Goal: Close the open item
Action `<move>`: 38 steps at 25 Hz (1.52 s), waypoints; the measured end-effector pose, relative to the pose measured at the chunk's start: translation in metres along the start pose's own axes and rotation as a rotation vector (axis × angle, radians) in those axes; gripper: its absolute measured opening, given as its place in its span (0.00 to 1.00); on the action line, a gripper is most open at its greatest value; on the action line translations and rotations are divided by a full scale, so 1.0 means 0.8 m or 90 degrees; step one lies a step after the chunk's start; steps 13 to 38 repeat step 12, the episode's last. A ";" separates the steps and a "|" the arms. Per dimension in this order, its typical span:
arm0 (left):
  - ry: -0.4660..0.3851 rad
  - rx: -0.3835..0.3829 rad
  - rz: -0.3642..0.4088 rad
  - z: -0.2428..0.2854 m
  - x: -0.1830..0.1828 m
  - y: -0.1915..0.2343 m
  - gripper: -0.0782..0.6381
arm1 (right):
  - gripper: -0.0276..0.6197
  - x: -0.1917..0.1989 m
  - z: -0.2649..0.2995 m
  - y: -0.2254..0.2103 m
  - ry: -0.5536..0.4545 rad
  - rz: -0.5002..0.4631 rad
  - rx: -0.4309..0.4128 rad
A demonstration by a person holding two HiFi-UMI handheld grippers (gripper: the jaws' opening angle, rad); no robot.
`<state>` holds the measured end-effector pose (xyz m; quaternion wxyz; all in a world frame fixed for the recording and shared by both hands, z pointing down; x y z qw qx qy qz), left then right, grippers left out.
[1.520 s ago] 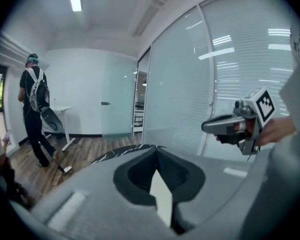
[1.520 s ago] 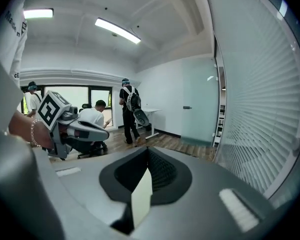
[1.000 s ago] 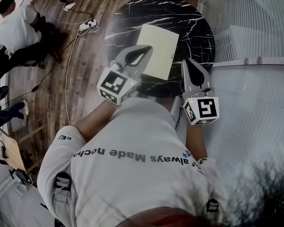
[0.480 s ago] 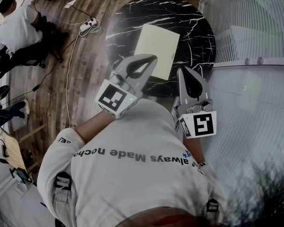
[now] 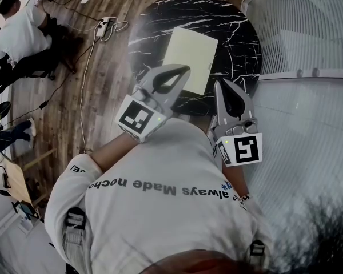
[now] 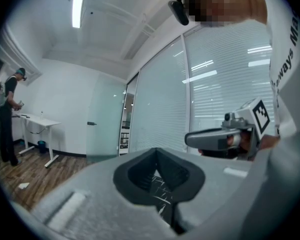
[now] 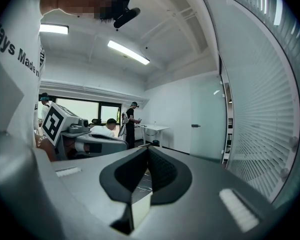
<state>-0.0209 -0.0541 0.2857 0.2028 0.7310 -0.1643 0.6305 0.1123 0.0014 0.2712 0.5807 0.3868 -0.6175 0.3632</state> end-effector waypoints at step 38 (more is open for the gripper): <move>-0.004 -0.002 -0.002 0.004 0.002 -0.001 0.11 | 0.05 -0.002 -0.001 -0.006 -0.002 -0.002 0.005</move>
Point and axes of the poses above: the fingertips, and each gripper's own axes: z forward along the fingers, y to its left, x out of its underside, the point moved 6 cm from there along -z, backward along the fingers, and after that the axes turned 13 degrees about -y, right-handed, at the moved point
